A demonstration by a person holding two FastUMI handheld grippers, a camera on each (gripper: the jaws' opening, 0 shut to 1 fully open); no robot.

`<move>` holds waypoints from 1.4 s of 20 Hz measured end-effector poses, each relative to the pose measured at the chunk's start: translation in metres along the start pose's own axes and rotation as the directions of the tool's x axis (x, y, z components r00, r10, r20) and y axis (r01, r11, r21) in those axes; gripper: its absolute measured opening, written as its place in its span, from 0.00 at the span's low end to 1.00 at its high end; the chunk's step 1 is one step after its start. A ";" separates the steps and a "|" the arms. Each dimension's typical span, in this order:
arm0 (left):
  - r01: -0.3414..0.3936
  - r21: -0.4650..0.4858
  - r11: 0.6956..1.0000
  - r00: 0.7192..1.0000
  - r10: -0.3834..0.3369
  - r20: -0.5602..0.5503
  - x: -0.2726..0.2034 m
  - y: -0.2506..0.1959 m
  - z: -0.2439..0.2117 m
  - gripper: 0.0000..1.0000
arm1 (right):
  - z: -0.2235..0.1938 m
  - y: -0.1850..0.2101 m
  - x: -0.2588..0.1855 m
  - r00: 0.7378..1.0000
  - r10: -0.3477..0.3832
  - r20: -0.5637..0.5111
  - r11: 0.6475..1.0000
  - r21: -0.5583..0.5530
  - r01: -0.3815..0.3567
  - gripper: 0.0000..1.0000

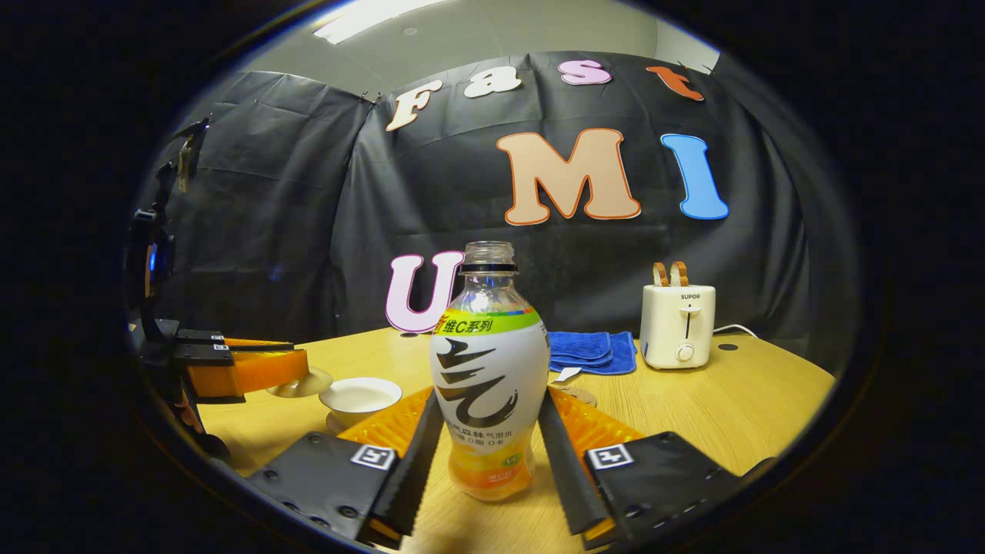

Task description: Open the teacup lid with one hand, grasp the water bottle and pour water into the teacup with the other hand; after pouring, place the water bottle on the coaster and then close the teacup lid.

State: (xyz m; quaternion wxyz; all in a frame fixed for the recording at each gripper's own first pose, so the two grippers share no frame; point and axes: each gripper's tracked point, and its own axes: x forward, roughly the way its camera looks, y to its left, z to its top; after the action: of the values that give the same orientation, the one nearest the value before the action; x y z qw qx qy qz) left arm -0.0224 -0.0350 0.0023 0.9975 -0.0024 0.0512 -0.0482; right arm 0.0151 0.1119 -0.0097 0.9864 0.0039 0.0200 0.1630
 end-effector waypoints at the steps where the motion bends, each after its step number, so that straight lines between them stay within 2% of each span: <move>1: -0.003 0.002 1.000 1.000 0.003 0.001 -0.001 0.002 0.000 0.22 | 0.000 0.000 0.000 1.000 0.001 -0.002 1.000 -0.001 -0.001 0.74; 4: -0.009 0.003 1.000 1.000 0.009 0.003 -0.004 0.007 0.001 0.22 | 0.001 -0.002 0.002 1.000 0.001 -0.003 0.999 -0.044 -0.001 0.68; 7: -0.026 0.002 1.000 1.000 0.026 0.001 -0.005 0.017 0.002 0.22 | 0.005 -0.002 0.005 1.000 -0.016 -0.003 0.986 -0.166 0.015 0.67; 10: -0.038 0.001 0.999 0.999 0.038 0.001 -0.007 0.026 0.003 0.22 | 0.009 0.003 0.008 1.000 -0.022 0.014 0.952 -0.306 0.025 0.68; 14: -0.042 0.001 0.999 0.999 0.042 0.006 -0.009 0.033 0.005 0.22 | 0.018 0.008 0.011 0.999 -0.030 0.040 0.900 -0.433 0.044 0.67; 19: -0.067 -0.005 0.998 0.998 0.067 0.000 -0.015 0.055 0.000 0.22 | 0.016 0.004 0.021 0.998 -0.046 0.038 0.788 -0.613 0.060 0.67; 23: -0.092 -0.023 0.995 0.996 0.092 -0.006 -0.019 0.072 -0.004 0.22 | 0.022 0.008 0.026 0.997 -0.029 0.073 0.671 -0.738 0.074 0.67; 28: -0.112 -0.018 0.994 0.994 0.112 0.014 -0.025 0.084 0.002 0.22 | 0.020 0.016 0.035 0.996 0.002 0.085 0.535 -0.842 0.071 0.67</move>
State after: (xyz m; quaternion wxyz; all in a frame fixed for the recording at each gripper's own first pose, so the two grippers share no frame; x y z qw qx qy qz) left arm -0.0384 0.0511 0.0062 0.9990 -0.0083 0.0440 0.0084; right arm 0.0442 0.1385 0.0096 0.8692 -0.4661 -0.0984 0.1326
